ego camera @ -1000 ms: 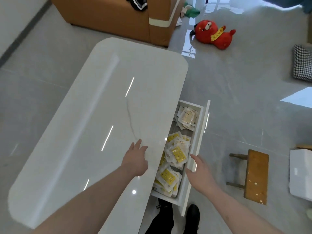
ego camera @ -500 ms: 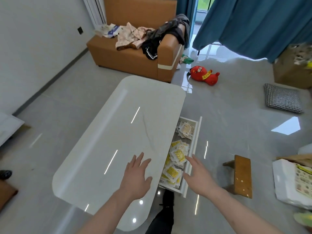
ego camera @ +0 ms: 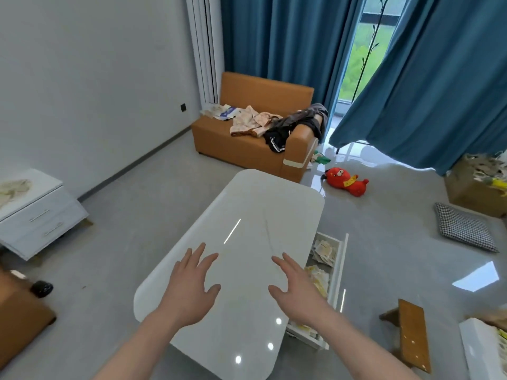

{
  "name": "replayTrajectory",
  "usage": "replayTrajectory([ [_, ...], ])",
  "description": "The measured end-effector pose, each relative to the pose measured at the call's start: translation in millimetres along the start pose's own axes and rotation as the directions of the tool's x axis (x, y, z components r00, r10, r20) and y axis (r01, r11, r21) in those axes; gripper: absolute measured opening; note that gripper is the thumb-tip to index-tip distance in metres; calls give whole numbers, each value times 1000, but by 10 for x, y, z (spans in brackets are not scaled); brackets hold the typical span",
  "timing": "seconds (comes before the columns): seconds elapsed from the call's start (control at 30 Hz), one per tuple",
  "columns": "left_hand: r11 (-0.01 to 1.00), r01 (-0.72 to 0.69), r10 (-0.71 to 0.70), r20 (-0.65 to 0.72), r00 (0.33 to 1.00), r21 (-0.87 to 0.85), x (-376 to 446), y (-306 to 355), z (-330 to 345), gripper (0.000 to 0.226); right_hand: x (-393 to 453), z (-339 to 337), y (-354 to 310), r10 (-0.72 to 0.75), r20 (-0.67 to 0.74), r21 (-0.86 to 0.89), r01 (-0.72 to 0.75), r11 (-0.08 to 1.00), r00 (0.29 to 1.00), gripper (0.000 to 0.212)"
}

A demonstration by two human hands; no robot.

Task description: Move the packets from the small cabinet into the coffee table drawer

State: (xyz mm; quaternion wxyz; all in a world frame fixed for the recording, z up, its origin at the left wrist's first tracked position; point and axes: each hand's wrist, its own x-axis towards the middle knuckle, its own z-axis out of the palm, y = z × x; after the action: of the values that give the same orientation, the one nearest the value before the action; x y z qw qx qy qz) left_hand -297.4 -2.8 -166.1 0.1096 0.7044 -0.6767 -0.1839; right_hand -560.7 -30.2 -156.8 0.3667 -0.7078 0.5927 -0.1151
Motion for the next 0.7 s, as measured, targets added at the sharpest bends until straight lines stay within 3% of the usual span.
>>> replayTrajectory([
  [0.33, 994, 71, -65, -79, 995, 77, -439, -2124, -1408, 70, 516, 1261, -2135, -138, 6, 70, 137, 988, 990, 67],
  [0.7, 988, 148, -138, -183, 973, 42, -54, -3504, -2320, 69, 1484, 1944, -3551, -268, 71, 55, 265, 963, 961, 67],
])
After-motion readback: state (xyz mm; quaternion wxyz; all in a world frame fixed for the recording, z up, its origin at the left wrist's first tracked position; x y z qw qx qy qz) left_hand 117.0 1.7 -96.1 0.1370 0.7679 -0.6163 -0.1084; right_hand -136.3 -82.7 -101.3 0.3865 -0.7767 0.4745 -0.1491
